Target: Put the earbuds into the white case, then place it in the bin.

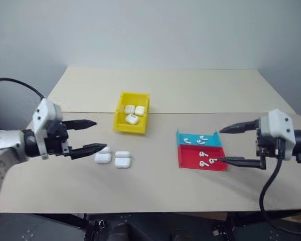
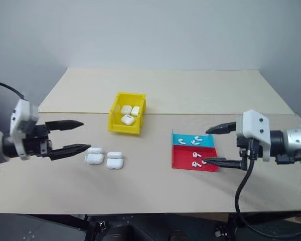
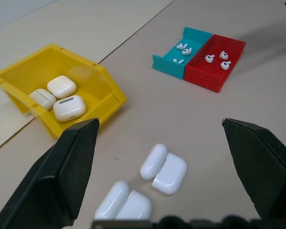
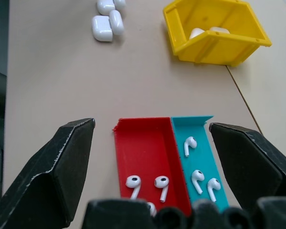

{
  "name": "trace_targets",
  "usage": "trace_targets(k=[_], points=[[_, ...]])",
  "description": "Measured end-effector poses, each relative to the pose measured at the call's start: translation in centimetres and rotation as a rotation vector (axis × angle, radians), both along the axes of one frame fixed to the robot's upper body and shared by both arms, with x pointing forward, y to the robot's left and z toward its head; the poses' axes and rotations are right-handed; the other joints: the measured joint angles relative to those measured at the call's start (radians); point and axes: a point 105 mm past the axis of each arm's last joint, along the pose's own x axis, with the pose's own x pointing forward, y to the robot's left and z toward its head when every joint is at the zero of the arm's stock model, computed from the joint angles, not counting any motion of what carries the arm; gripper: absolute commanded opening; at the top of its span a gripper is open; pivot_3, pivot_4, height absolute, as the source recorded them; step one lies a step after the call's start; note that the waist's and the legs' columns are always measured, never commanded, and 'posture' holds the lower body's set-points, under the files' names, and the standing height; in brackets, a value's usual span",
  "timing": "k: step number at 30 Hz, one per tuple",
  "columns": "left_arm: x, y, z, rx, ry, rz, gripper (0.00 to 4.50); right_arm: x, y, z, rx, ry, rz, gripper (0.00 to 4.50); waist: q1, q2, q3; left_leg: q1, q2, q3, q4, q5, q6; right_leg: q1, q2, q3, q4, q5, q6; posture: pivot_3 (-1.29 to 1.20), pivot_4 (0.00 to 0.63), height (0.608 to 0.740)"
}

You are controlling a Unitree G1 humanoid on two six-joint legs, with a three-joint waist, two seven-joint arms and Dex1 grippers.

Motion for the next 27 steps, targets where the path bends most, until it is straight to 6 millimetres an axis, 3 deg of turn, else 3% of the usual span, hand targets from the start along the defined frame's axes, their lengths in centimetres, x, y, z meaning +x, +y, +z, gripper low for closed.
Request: trace_targets(k=[8,16,27], points=[[0.2,-0.6,1.8,-0.042,-0.062,0.05,4.5,-0.1,1.3,0.1,0.068,-0.001,0.009,4.46,0.005,0.0,0.0,0.0,0.0,0.0,0.0,0.0,0.0,-0.001,0.0,0.001,0.002,0.0,0.0,0.0,0.15,0.74],[0.1,-1.6,0.7,-0.043,-0.045,0.043,4.5,0.5,1.6,0.4,0.143,0.009,-0.033,4.46,0.0,0.0,0.0,0.0,0.0,0.0,0.0,0.0,0.0,-0.001,0.0,0.001,0.002,0.0,0.0,0.0,0.15,0.74],[1.2,-4.6,-4.1,-0.03,0.01,-0.048,4.5,1.9,1.6,-0.7,0.218,-0.017,-0.149,4.46,0.004,0.0,0.0,-0.001,0.0,0.001,0.0,0.0,0.0,-0.002,0.0,0.001,0.003,0.0,0.0,0.0,0.15,0.74]])
